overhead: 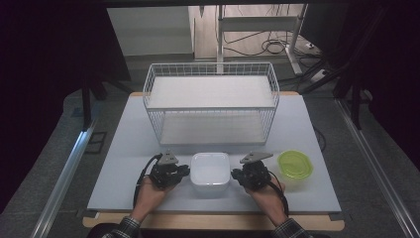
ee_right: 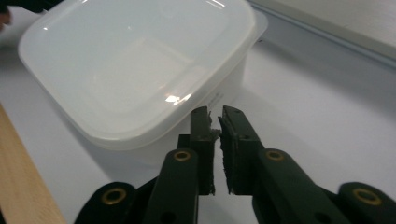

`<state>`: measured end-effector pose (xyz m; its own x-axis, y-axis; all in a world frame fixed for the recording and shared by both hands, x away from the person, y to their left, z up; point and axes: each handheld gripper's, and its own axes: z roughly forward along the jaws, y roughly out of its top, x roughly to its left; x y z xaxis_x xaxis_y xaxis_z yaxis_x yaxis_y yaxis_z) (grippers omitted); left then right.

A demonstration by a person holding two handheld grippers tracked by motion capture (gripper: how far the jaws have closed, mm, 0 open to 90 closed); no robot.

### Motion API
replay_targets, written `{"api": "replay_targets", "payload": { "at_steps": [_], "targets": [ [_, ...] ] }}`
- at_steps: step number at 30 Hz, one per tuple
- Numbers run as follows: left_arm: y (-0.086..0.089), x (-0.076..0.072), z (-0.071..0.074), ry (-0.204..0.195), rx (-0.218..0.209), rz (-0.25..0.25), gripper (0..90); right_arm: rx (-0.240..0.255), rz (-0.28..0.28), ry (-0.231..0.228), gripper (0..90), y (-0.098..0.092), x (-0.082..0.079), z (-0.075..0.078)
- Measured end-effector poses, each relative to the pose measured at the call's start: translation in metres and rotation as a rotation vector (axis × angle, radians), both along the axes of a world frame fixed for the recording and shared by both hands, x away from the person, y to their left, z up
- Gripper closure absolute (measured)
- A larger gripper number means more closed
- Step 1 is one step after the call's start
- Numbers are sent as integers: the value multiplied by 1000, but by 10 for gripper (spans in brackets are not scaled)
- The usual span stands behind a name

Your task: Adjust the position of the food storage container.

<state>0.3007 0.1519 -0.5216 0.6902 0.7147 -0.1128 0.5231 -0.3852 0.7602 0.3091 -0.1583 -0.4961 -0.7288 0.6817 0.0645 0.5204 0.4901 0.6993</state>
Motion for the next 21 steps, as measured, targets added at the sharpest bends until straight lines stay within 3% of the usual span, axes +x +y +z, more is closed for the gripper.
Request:
{"api": "replay_targets", "payload": {
  "at_steps": [2, 4, 8, 10, 12, 16, 21],
  "targets": [
    [7, -5, 4, -15, -12, 24, 646, -8, -5, -38, 717, -5, -4, 3],
    [8, -8, 5, -26, -5, 26, 601, 2, -1, -45, 687, -9, -5, 5],
    [13, -20, 9, -65, -7, 31, 376, 41, 5, -53, 541, -22, -8, 11],
    [14, -23, 9, -68, -11, 30, 337, 51, 2, -52, 519, -23, -9, 12],
    [16, -29, 8, -76, -11, 22, 223, 72, 8, -59, 427, -27, -10, 14],
    [18, -35, 9, -71, -18, 18, 133, 71, 20, -83, 338, -27, -12, 14],
    [21, -43, 8, -99, -16, 13, 65, 74, 37, -108, 244, -26, -18, 12]
  ]
}}
